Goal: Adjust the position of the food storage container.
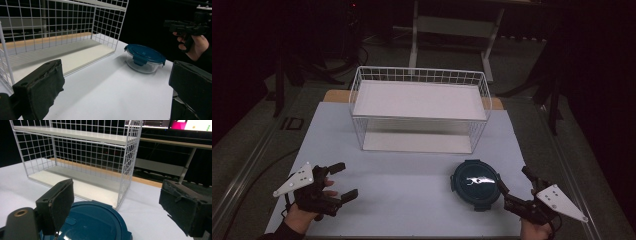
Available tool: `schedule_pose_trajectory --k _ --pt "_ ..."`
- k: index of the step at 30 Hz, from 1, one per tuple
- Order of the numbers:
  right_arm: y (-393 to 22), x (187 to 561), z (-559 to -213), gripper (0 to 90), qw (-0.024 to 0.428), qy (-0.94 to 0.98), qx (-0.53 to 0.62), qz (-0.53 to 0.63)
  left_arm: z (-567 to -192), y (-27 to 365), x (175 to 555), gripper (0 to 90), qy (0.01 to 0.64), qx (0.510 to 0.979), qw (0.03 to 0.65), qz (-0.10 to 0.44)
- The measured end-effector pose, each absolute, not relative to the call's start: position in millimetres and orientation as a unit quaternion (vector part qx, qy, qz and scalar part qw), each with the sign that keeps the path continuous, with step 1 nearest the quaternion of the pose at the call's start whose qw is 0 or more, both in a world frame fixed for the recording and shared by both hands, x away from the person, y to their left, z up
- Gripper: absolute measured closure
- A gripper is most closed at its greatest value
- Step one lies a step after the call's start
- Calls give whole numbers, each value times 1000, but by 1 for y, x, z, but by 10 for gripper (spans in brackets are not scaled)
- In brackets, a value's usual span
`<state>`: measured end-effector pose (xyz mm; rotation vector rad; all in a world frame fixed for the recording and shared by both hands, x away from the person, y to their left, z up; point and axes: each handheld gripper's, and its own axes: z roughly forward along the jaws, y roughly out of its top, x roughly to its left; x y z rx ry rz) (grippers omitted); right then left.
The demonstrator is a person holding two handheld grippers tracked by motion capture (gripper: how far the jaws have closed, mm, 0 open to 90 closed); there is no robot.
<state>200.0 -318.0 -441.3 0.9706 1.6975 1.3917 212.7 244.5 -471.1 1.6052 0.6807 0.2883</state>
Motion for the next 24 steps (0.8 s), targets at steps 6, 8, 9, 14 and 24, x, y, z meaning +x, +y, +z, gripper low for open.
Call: schedule_pose_trajectory --k 6,8,9,14,24 --pt "-315 195 -431 121 356 658 373 549 -471 244 213 2 294 705 633 127" --pt "-314 195 -426 121 360 658 368 549 -471 243 213 2 293 706 632 126" --pt "-314 195 -426 121 360 658 368 549 -471 243 213 2 293 706 632 126" --pt "-312 205 -417 116 351 679 353 539 -471 242 214 2 292 706 632 127" --pt "-322 231 -420 237 324 711 370 503 -470 242 214 2 293 704 635 126"
